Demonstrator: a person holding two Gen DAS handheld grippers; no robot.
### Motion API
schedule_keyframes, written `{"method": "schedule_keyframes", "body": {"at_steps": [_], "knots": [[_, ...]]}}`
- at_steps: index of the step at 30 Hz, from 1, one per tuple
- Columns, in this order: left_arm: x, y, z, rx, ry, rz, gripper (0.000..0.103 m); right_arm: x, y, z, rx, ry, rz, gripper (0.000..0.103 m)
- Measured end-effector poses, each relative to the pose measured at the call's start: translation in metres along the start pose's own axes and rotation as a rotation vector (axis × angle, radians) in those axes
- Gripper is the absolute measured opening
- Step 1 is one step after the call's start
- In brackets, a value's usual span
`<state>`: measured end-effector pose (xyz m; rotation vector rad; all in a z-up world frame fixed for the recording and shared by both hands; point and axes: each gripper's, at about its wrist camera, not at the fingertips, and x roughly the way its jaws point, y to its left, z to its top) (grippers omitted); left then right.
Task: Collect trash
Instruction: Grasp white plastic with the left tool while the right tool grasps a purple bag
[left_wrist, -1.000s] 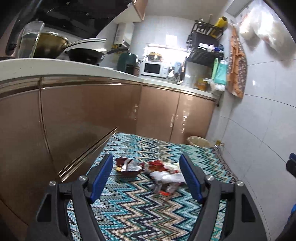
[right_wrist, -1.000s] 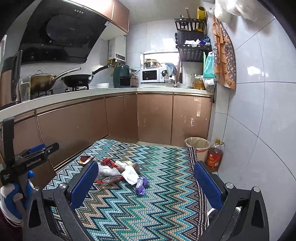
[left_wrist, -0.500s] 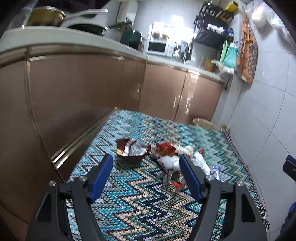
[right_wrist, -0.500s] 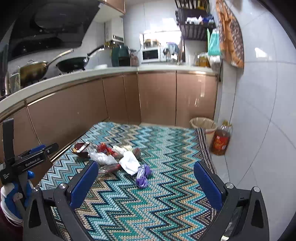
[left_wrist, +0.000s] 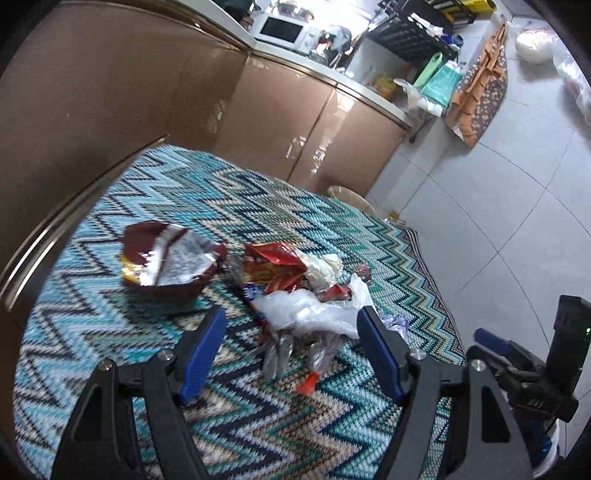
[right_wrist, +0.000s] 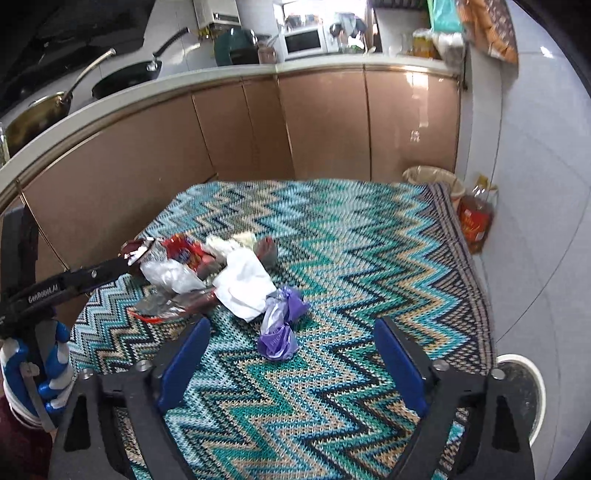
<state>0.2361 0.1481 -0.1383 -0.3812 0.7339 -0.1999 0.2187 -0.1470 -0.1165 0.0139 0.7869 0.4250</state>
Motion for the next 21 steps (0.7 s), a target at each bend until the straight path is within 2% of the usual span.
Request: {"method": "schedule_keyframes", "body": {"at_steps": [2,4,9,17,21], "knots": [[0.011,0.001,0.003,-0.009,0.020,-0.011,0.060,0.012,-0.003,0.000,0.000,0.025,0.018,0.076],[0.024,0.003,0.004,-0.032,0.046,-0.026,0.056,0.018,-0.005,0.000,0.004,0.040,0.033,0.073],[0.039,0.011,0.003,-0.052,0.073,-0.020,0.050,0.038,-0.010,0.000,0.004,0.077,0.056,0.068],[0.047,0.018,-0.001,-0.079,0.083,-0.065,0.027,0.068,-0.012,-0.004,0.019,0.138,0.093,0.058],[0.046,0.016,-0.003,-0.069,0.071,-0.080,0.022,0.078,-0.009,-0.003,0.015,0.150,0.106,0.052]]}}
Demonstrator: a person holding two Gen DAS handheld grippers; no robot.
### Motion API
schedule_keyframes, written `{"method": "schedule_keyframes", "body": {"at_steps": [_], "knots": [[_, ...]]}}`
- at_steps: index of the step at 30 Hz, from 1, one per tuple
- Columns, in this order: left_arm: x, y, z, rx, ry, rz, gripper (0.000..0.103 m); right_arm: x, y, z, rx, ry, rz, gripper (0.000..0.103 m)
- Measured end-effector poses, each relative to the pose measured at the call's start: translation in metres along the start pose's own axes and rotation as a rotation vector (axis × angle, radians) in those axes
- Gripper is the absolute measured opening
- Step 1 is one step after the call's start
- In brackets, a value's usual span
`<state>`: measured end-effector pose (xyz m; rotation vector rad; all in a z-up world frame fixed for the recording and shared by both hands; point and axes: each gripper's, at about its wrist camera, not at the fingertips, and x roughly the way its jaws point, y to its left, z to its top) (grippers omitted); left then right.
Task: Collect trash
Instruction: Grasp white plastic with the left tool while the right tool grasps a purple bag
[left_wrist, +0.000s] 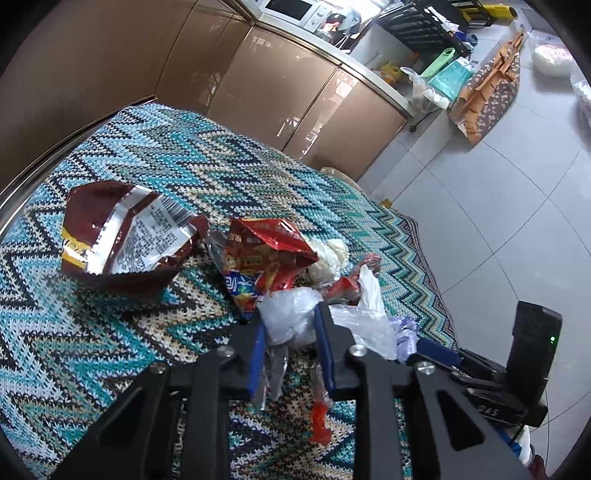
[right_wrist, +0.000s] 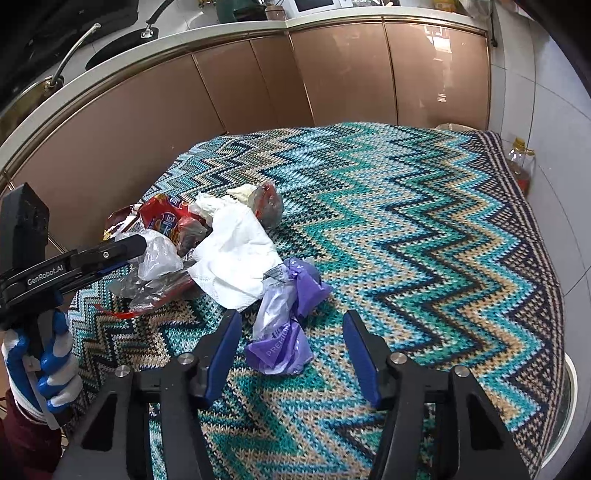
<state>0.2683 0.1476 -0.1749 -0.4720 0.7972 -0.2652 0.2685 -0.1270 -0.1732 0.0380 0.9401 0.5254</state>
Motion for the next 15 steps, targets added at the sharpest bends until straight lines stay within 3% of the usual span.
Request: {"method": "schedule_keyframes", "body": {"at_steps": [4,8,15], "knots": [[-0.003,-0.003,-0.002,0.010,-0.007,-0.008,0.020,0.007,0.002,0.001,-0.003,0.016,0.014,0.045],[-0.014,-0.008,-0.005,0.024,-0.024,-0.012,0.020,0.010,0.002,-0.003,-0.001,0.028,0.027,0.026],[-0.043,-0.020,-0.006,0.050,-0.071,-0.016,0.020,-0.016,0.009,-0.008,-0.025,-0.023,0.029,0.023]]}}
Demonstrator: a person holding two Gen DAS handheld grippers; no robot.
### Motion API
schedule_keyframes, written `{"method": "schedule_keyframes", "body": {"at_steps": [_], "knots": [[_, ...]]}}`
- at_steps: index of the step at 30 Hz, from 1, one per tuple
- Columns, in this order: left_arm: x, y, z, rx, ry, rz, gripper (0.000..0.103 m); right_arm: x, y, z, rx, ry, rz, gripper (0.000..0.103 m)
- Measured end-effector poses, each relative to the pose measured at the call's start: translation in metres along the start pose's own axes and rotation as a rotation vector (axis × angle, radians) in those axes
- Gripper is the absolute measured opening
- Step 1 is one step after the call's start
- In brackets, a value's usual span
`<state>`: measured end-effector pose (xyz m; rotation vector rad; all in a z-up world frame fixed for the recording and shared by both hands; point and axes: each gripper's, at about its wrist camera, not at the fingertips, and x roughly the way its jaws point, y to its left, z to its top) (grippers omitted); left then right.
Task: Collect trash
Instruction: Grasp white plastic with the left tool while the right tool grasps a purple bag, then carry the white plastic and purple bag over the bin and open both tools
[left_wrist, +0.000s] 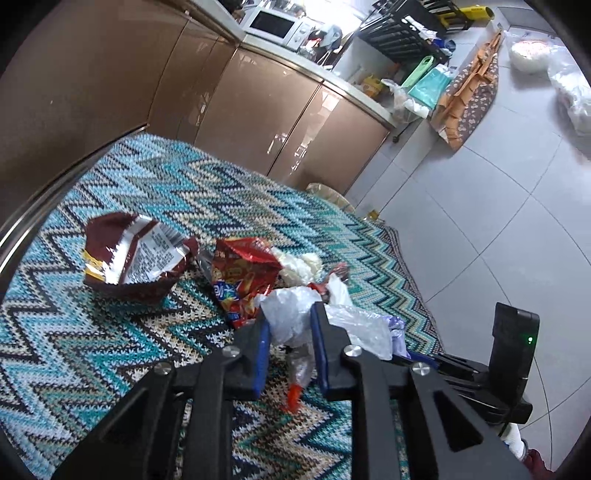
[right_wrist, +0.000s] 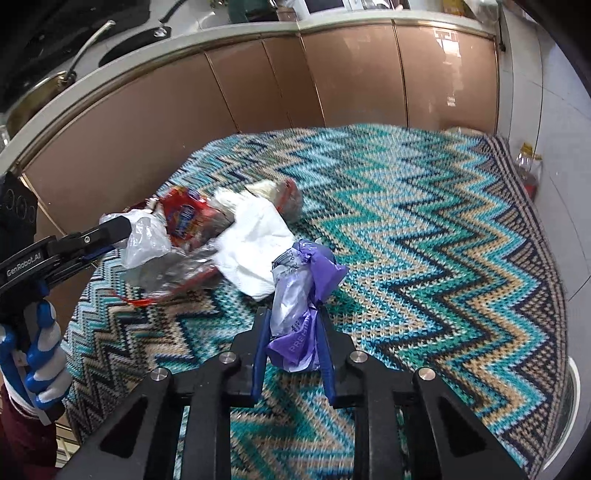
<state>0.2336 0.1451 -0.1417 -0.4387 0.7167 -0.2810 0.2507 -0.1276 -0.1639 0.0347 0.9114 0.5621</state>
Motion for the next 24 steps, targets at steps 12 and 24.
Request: {"method": "schedule_keyframes", "body": {"at_steps": [12,24], "knots": [[-0.056,-0.048,-0.003,0.085,-0.084,-0.003,0.020,-0.084,0.014,-0.011,-0.022,-0.169,-0.016,0.023],[-0.099,-0.124,-0.016,0.229,-0.135,-0.061,0.020,-0.172,0.017,-0.040,-0.018,-0.361,-0.056,0.023]]}}
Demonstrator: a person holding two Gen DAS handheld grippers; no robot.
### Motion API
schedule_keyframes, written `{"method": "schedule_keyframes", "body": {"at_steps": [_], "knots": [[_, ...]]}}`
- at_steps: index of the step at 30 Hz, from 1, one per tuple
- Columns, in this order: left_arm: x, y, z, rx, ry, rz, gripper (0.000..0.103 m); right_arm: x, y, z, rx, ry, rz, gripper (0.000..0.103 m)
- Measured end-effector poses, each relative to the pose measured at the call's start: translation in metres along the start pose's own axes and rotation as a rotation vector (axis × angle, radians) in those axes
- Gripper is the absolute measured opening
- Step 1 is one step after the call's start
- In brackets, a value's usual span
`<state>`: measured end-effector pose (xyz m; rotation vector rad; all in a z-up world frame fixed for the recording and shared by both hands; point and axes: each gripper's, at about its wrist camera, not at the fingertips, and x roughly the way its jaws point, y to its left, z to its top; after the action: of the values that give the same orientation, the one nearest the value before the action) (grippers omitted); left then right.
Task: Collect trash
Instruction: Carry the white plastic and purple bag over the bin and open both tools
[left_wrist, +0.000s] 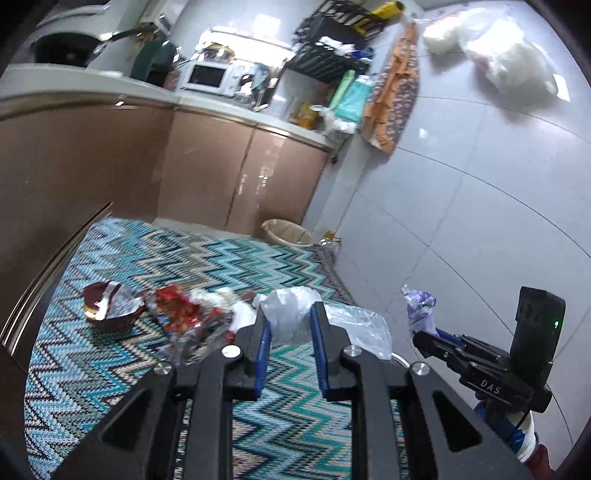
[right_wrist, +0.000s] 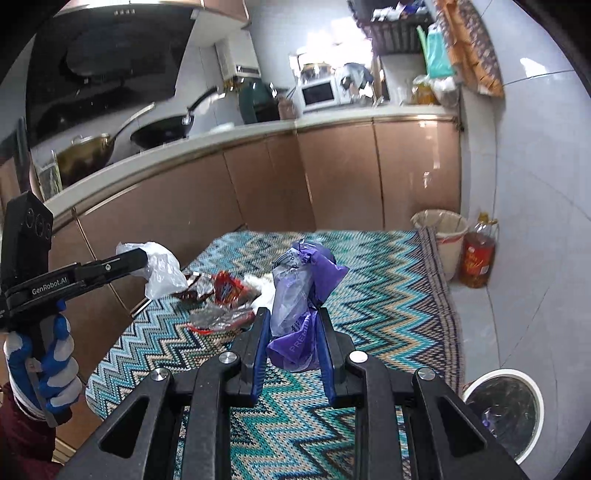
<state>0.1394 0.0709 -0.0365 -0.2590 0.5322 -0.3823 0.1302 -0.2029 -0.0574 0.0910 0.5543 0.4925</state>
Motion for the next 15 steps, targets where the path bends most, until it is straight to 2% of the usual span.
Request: {"method": "schedule_keyframes", "body": {"at_steps": [7,15], "knots": [[0.016,-0.064,0.002,0.107,0.040,-0.087,0.020,-0.046,-0.024,-0.005,0.022,-0.086,-0.073,0.023],[0.079,-0.158,-0.011,0.294,0.161,-0.191,0.020,-0.083,-0.086,-0.026,0.130,-0.129,-0.201,0.023]]}}
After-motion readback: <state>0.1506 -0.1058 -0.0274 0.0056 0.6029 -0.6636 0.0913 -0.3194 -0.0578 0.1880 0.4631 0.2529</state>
